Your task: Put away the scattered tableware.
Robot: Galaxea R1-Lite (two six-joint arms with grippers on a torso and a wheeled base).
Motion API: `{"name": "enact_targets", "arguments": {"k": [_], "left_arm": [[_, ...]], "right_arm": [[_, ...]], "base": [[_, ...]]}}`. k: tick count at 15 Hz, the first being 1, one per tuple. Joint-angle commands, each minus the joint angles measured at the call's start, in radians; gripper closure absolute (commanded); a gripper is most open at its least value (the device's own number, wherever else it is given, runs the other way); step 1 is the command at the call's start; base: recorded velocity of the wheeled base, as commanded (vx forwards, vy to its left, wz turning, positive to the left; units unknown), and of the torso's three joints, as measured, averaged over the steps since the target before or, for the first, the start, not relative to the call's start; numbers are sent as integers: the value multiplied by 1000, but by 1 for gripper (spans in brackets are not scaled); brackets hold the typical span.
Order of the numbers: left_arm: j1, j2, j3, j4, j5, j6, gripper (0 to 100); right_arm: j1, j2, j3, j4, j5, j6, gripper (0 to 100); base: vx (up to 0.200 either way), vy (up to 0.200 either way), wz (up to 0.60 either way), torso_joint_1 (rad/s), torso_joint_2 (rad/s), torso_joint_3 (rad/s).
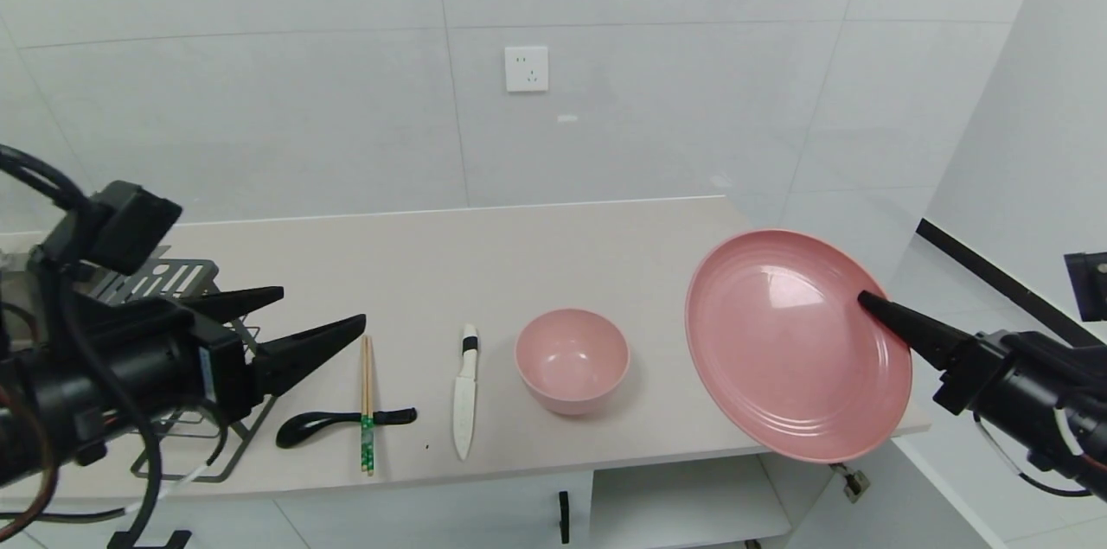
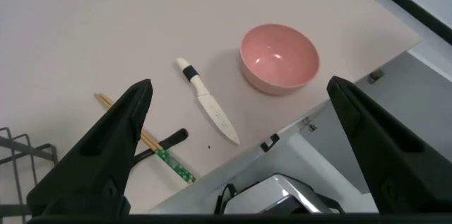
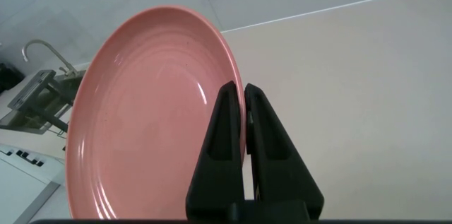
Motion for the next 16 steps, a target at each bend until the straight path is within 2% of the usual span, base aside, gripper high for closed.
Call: {"name": "enact_targets", "arguments": {"k": [1, 3, 6, 10, 13, 16], "left_arm": [[-65, 136, -40, -2, 47, 1, 0], [-73, 224, -89, -11, 76, -1, 0], [-103, 368, -126, -88, 77, -10, 0], [-105, 555, -181, -211, 77, -68, 0], [-105, 656, -223, -225, 71, -117, 0], [-106, 760, -250, -280, 59, -126, 0]], "right_arm": [[0, 3, 2, -1, 1, 0, 100], [0, 1, 0, -1, 1, 0, 100], [0, 1, 0, -1, 1, 1, 100], [0, 1, -1, -1, 1, 1, 100], [0, 1, -1, -1, 1, 1, 100], [0, 4, 0, -1, 1, 3, 100]], "base": [[0, 0, 0, 0, 0, 0], [0, 0, 0, 0, 0, 0], [0, 0, 0, 0, 0, 0], [0, 0, 0, 0, 0, 0], [0, 0, 0, 0, 0, 0], [0, 0, 0, 0, 0, 0]]}}
